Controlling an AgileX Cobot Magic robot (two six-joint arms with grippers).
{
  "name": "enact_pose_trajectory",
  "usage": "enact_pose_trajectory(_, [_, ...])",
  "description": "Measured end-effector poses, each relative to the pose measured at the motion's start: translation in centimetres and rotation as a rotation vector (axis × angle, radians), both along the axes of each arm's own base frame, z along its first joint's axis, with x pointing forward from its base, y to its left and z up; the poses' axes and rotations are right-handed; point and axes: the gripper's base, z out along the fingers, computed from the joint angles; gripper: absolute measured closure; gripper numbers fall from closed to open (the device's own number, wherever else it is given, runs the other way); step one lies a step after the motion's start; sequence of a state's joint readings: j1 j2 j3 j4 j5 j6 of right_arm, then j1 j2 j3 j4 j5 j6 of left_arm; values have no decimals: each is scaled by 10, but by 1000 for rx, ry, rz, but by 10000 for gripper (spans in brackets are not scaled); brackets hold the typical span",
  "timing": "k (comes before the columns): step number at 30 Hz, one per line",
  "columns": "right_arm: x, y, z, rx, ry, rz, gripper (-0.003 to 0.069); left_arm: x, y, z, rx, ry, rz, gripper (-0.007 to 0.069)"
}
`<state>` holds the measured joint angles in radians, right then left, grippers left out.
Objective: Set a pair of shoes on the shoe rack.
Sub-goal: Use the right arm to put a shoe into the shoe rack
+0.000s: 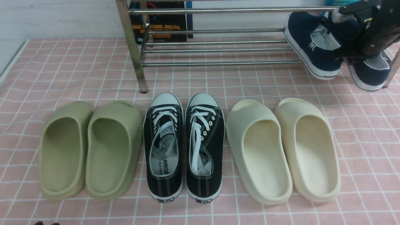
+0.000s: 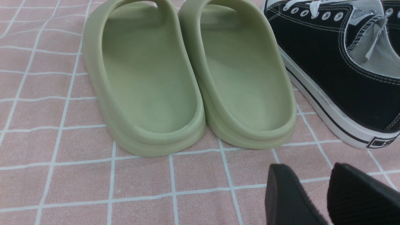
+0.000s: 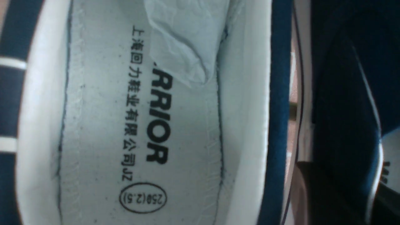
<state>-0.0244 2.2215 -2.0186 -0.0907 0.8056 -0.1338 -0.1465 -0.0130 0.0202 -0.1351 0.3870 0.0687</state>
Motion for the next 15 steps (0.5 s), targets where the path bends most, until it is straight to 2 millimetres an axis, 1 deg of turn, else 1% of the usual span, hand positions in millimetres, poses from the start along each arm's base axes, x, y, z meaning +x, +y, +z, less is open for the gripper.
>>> enact_pose_trajectory(2, [0, -1, 6, -16, -14, 5, 465, 0, 0, 0, 0, 0, 0, 385])
enact_pose_trajectory(3, [0, -1, 6, -17, -14, 5, 457, 0, 0, 0, 0, 0, 0, 385])
enact_pose_trajectory(4, [-2, -2, 12, -26, -27, 7, 401, 0, 0, 0, 0, 0, 0, 385])
enact_pose_trajectory(5, [-2, -2, 13, -26, -28, 7, 394, 0, 0, 0, 0, 0, 0, 385])
enact_pose_trajectory(6, [-5, -2, 24, -27, -40, 5, 344, 0, 0, 0, 0, 0, 0, 385])
enact_pose_trajectory(7, [-6, -2, 25, -27, -40, 5, 340, 0, 0, 0, 0, 0, 0, 385])
enact_pose_trajectory(8, [-10, -2, 36, -28, -51, 3, 315, 0, 0, 0, 0, 0, 0, 385])
enact_pose_trajectory(9, [-11, -2, 37, -29, -51, 3, 312, 0, 0, 0, 0, 0, 0, 385])
enact_pose_trajectory(11, [-20, -3, 57, -32, -64, 0, 303, 0, 0, 0, 0, 0, 0, 385])
enact_pose_trajectory(12, [-21, -3, 58, -34, -68, 0, 303, 0, 0, 0, 0, 0, 0, 385])
enact_pose_trajectory(13, [-27, -4, 70, -48, -67, -4, 309, 0, 0, 0, 0, 0, 0, 385])
enact_pose_trajectory(15, [-37, -6, 81, -82, -39, -12, 334, 0, 0, 0, 0, 0, 0, 385])
